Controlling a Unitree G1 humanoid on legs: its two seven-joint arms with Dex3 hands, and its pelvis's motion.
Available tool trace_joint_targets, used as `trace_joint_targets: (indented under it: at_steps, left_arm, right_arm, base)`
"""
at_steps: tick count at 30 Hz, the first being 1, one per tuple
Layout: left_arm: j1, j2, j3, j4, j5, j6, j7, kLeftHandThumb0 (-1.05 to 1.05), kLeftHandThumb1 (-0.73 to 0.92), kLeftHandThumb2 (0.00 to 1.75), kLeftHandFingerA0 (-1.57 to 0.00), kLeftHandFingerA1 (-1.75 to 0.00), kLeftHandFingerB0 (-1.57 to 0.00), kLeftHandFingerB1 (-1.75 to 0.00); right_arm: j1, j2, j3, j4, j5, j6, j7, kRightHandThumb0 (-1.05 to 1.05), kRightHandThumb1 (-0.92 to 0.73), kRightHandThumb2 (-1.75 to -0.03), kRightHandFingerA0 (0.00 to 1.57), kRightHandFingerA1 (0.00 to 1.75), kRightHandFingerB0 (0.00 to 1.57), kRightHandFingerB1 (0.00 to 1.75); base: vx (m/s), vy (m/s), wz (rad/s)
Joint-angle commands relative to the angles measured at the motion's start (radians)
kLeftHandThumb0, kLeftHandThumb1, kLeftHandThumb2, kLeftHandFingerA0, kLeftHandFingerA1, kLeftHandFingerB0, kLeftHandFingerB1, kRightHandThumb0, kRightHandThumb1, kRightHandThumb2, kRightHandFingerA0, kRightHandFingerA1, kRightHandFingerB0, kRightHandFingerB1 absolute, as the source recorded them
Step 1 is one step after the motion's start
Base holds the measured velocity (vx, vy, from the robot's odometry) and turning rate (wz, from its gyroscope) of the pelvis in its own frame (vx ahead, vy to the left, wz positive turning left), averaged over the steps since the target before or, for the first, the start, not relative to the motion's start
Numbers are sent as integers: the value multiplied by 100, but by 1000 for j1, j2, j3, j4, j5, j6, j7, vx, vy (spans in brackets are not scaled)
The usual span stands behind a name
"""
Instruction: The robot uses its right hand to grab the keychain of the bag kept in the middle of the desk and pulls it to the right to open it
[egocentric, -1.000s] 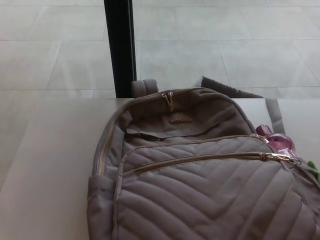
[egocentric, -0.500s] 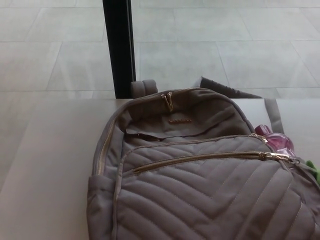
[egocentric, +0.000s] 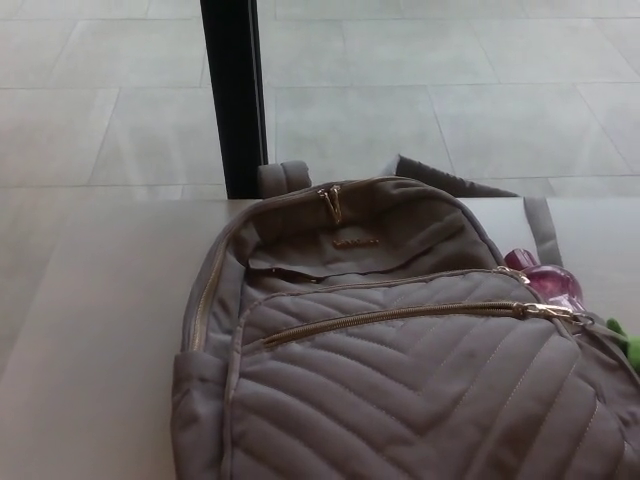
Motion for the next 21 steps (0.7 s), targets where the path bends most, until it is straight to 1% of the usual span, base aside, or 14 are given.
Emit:
trace_joint_targets:
  at_steps: [1,3,4,7,8,9,10,12,15,16,18,19,20,21]
  left_arm:
    - [0,27,-18,-3,27,68,31,-53,72,61,-64,-60,-48,-46]
    - [2,33,-20,-4,30,68,29,-54,70,61,-64,-59,-49,-46]
    - [4,35,-25,-3,34,65,29,-54,70,61,-64,-57,-50,-46]
    - [6,42,-33,-7,40,48,27,-53,68,60,-65,-58,-53,-47]
    - [7,41,-23,-7,27,49,15,-51,67,60,-64,-60,-54,-46]
    - [6,40,-25,-6,28,46,16,-50,67,60,-64,-61,-56,-47]
    - [8,41,-29,-7,32,40,15,-50,67,60,-63,-61,-56,-47]
    - [8,40,-17,-6,19,39,7,-51,64,59,-63,-63,-53,-46]
    - [6,38,-11,-3,17,46,7,-50,63,59,-65,-63,-57,-46]
    - [8,38,-14,-2,24,37,14,-50,63,58,-67,-64,-59,-47]
    - [8,38,-14,-2,24,35,14,-50,63,58,-67,-64,-59,-47]
    - [7,38,-15,0,25,35,14,-49,64,58,-66,-64,-59,-46]
    - [19,36,-6,-12,14,27,7,-50,63,58,-65,-65,-61,-47]
    - [20,32,9,-14,-1,27,7,-49,61,58,-66,-64,-60,-46]
  right_arm:
    - [37,-72,183,42,-68,-147,22,-53,-53,-56,90,85,60,57]
    - [41,-95,251,64,-78,-143,37,-55,-53,-56,94,83,57,55]
    - [43,-106,277,71,-76,-147,54,-59,-53,-57,84,81,55,56]
    - [65,-133,355,62,-72,-171,99,-62,-56,-58,85,78,53,56]
    - [70,-148,391,59,-80,-169,124,-65,-47,-92,82,80,49,63]
    - [72,-151,399,55,-64,-158,138,-64,-47,-91,82,79,50,63]
    - [65,-155,417,61,-61,-144,136,-59,-58,-58,88,71,57,50]
    - [57,-163,445,72,-47,-141,136,-58,-57,-58,85,69,54,51]
    - [64,-165,458,73,-27,-166,132,-59,-56,-57,87,73,49,52]
    - [65,-159,450,73,-15,-176,111,-59,-56,-57,84,76,44,54]
    - [65,-159,452,74,-11,-179,109,-59,-56,-57,84,76,44,54]
    - [58,-157,448,84,-4,-178,101,-60,-56,-57,80,76,43,52]
    - [55,-143,408,74,37,-183,90,-62,-43,-87,79,83,41,63]
    - [49,-132,378,70,69,-180,90,-54,-52,-56,91,91,45,57]
  base:
    - [0,0,0]
    - [0,0,0]
    - [0,0,0]
    - [0,0,0]
    - [0,0,0]
    - [0,0,0]
    - [0,0,0]
    - [0,0,0]
    - [0,0,0]
    - [0,0,0]
    - [0,0,0]
    - [0,0,0]
    - [0,0,0]
    - [0,0,0]
